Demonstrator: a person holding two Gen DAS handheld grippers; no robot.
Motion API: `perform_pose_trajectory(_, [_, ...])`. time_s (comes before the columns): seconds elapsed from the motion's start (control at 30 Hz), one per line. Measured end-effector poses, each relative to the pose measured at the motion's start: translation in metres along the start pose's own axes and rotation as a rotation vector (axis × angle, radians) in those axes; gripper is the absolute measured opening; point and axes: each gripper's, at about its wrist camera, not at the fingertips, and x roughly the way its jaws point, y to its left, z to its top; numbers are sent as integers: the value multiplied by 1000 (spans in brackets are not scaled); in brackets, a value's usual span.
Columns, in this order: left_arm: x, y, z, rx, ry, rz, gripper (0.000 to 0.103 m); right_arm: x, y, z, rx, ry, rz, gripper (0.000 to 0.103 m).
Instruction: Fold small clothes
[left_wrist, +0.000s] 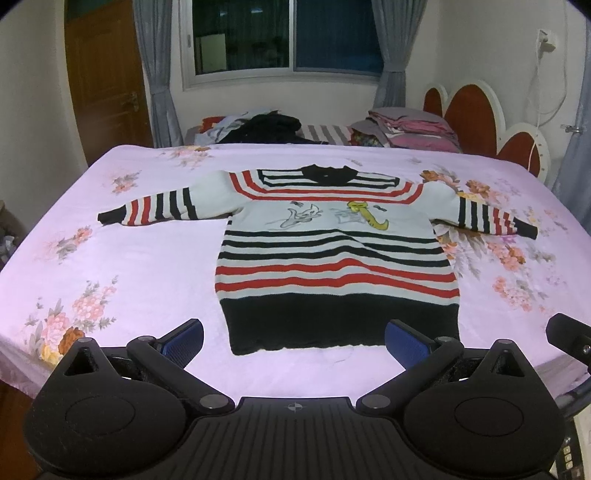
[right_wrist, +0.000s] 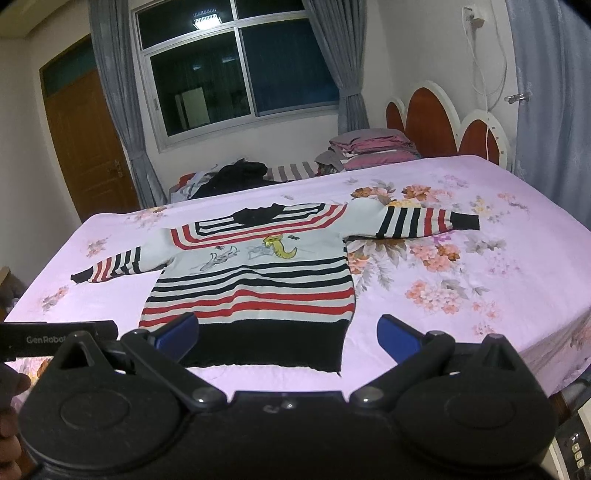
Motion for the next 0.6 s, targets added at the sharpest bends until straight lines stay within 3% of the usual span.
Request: perform_pose_trajectory(0.6, [2, 4, 0, -7, 3, 8, 103, 3, 2, 2, 1, 8, 4, 103])
